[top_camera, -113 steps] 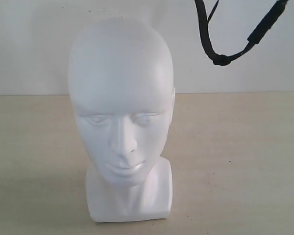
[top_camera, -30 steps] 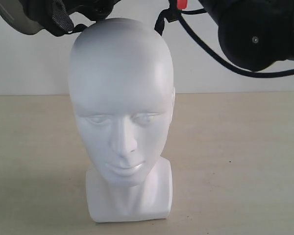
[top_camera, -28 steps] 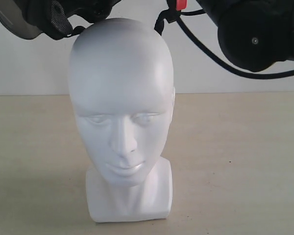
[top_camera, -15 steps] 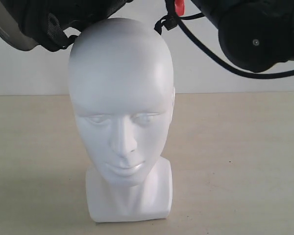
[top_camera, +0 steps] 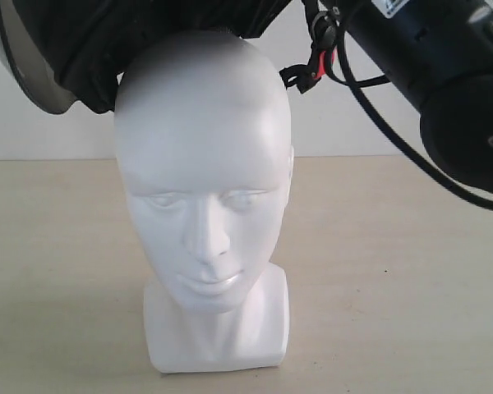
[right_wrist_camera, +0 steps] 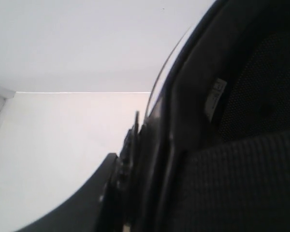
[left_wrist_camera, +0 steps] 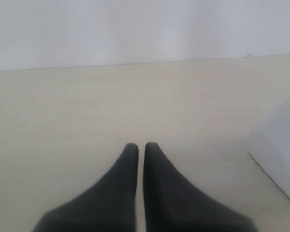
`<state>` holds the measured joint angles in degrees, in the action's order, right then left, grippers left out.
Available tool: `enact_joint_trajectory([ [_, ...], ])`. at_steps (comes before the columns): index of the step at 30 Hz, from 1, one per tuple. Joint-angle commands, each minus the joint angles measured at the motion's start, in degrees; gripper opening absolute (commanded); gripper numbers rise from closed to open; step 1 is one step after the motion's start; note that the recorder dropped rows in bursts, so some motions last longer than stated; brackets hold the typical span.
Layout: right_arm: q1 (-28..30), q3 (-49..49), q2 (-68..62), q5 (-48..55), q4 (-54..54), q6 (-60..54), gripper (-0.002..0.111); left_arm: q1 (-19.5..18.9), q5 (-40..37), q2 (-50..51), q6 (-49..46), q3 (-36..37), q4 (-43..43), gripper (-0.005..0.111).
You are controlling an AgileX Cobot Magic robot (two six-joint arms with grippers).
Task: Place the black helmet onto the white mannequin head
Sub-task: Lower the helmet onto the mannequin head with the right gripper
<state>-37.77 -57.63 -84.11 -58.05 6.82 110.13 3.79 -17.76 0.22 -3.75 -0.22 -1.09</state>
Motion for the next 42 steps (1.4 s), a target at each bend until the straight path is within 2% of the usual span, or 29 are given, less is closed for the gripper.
enact_joint_trajectory([
  [1, 0.1, 1.1, 2.3, -7.3, 0.2, 1.8, 0.0, 0.2, 0.2, -0.2, -0.4, 0.2, 0.0, 0.004],
  [16, 0.0, 10.1, 2.3, -9.1, 0.2, 2.1, 0.0, 0.2, 0.2, -0.2, -0.4, 0.2, 0.0, 0.004],
  [22, 0.0, 10.3, 2.3, -9.8, -0.2, -0.9, 0.0, 0.2, 0.2, -0.2, -0.4, 0.2, 0.0, 0.004],
  [35, 0.0, 10.3, 2.8, -8.9, -0.5, 1.8, 0.0, 0.2, 0.2, -0.2, -0.4, 0.2, 0.0, 0.004],
  [42, 0.1, 10.3, 7.9, 3.9, 0.0, -4.9, 0.0, 0.2, 0.2, -0.2, -0.4, 0.2, 0.0, 0.004],
])
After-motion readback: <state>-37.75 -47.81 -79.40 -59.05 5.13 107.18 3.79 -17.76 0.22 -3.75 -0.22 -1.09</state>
